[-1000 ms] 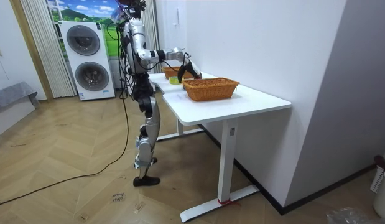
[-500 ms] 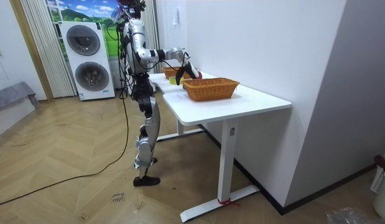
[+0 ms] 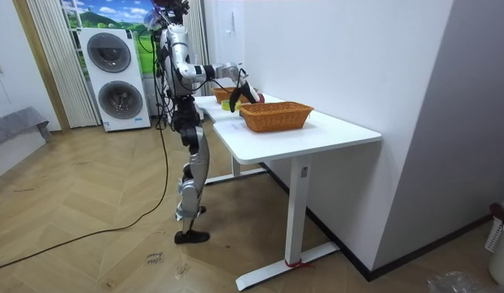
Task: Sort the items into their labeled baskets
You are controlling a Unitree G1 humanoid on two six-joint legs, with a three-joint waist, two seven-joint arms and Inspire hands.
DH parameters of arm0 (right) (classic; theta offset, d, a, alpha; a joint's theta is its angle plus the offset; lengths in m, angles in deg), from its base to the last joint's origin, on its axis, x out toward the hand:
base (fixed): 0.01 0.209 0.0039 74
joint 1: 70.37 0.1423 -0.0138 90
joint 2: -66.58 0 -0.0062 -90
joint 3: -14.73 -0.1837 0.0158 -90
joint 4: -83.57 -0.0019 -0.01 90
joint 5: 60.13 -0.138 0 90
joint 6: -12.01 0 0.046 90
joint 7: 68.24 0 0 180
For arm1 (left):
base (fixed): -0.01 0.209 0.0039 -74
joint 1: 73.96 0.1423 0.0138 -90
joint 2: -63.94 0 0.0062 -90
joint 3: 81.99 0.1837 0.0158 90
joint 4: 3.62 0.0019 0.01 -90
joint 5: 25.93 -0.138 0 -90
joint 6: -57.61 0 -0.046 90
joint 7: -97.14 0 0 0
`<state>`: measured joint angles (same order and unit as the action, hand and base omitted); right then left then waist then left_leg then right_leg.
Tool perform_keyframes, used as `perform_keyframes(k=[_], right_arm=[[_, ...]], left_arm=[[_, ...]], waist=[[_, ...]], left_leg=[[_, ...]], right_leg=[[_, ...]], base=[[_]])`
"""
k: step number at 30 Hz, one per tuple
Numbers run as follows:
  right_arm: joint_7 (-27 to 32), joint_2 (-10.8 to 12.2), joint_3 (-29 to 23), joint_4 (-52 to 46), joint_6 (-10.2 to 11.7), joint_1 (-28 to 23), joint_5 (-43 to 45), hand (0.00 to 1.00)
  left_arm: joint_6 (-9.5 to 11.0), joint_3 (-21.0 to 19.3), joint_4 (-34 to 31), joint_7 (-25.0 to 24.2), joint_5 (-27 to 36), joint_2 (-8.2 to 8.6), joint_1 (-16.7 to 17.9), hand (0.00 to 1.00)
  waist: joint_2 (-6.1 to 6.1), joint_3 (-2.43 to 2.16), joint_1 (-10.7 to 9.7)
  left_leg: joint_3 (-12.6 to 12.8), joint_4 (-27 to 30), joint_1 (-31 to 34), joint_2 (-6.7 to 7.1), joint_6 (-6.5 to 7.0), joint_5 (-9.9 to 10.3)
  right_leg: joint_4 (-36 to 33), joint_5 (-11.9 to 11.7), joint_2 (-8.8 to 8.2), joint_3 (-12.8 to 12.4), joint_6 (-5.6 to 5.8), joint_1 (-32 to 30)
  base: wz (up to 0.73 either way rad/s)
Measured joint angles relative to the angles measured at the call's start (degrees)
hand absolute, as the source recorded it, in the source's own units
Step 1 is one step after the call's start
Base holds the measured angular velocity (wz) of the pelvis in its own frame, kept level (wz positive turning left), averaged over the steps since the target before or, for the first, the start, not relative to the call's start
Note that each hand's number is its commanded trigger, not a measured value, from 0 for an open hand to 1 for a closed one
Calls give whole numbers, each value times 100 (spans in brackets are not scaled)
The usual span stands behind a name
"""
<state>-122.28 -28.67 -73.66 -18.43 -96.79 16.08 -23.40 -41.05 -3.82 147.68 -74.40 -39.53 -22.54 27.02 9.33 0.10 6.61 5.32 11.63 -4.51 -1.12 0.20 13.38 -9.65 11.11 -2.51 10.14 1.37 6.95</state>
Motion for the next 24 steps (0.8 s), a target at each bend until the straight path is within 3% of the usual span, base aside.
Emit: perform_keyframes(k=[4, 14, 24], right_arm=[[162, 26, 3, -4, 0, -59, 80, 0], [431, 167, 213, -45, 6, -59, 569, 0], [648, 260, 231, -42, 48, -102, 631, 0]], left_arm=[[-1, 135, -3, 107, 0, 2, 10, 0], [4, 318, -448, 364, 4, 61, 210, 0], [12, 429, -452, 616, 0, 86, 231, 0]], waist=[[-99, -22, -2], [-154, -6, 3], [-319, -7, -25]], left_leg=[[-19, -5, -8, -3, 0, 0], [11, 7, -14, 0, 0, -6], [26, -36, -25, 2, 4, -9]], right_leg=[[-7, -4, -3, 75, -4, -9], [-13, -16, 0, 10, -13, 4], [-15, -23, 4, -16, -12, 2]], base=[[0], [-2], [-1]])
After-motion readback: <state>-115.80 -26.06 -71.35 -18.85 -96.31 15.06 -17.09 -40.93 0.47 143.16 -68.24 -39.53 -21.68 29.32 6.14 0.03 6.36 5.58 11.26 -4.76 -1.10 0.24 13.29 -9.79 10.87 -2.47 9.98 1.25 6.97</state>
